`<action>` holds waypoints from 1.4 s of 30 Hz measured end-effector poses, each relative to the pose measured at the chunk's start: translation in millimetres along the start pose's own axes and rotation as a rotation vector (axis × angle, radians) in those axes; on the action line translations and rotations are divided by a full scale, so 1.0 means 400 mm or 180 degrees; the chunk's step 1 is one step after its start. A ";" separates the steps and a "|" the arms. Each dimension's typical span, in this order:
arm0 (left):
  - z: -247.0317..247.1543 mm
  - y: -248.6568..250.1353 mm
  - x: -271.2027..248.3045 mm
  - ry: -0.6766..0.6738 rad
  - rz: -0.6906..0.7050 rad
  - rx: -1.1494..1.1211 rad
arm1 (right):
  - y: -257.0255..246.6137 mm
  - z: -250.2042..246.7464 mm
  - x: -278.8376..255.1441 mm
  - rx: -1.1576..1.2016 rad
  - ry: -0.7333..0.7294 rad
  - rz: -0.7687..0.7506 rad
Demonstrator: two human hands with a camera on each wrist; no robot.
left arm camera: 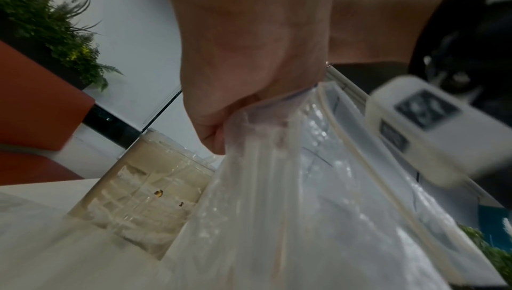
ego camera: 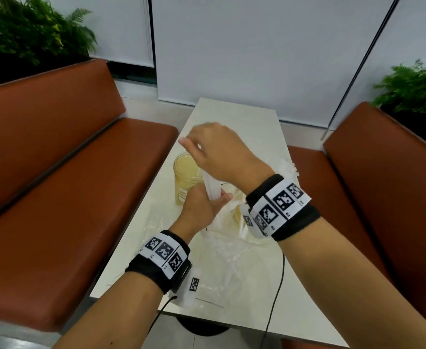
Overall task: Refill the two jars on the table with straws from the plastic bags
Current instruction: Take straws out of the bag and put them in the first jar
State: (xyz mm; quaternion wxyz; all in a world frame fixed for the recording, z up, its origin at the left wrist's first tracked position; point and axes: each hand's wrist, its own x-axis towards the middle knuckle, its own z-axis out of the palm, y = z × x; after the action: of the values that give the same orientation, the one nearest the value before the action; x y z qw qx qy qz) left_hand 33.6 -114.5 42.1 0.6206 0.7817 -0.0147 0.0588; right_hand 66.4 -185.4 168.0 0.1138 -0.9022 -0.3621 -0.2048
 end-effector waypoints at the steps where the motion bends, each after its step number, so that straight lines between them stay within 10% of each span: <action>1: -0.003 0.003 -0.003 0.0023 -0.0037 -0.0030 | 0.006 0.022 -0.012 -0.0097 -0.0098 0.0014; 7: 0.004 0.007 -0.007 0.0111 -0.0091 -0.0153 | 0.018 0.087 -0.074 0.1177 -0.0037 0.0175; 10: -0.004 0.013 -0.008 0.0097 -0.0155 -0.0390 | 0.016 0.082 -0.084 0.2588 0.0849 0.0948; 14: -0.002 0.030 -0.002 0.0145 -0.0134 -0.0349 | 0.004 0.123 -0.108 0.3095 0.0500 0.1772; 22: -0.020 0.005 -0.020 0.0144 -0.0098 -0.0100 | -0.011 0.078 -0.045 0.3394 0.0642 0.1639; 34: -0.071 -0.027 -0.031 0.0228 -0.0099 0.0429 | 0.264 -0.233 0.045 0.3521 0.3044 0.1438; 42: -0.082 -0.016 -0.019 0.0202 0.0020 0.0541 | 0.397 0.027 -0.029 0.2806 0.2441 0.2129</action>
State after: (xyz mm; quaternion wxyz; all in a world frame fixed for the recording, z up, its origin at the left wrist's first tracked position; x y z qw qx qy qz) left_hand 24.3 -81.5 42.2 0.5521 0.8293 0.0075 0.0865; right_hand 173.1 -301.6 143.9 0.6493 -0.6984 -0.0469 -0.2974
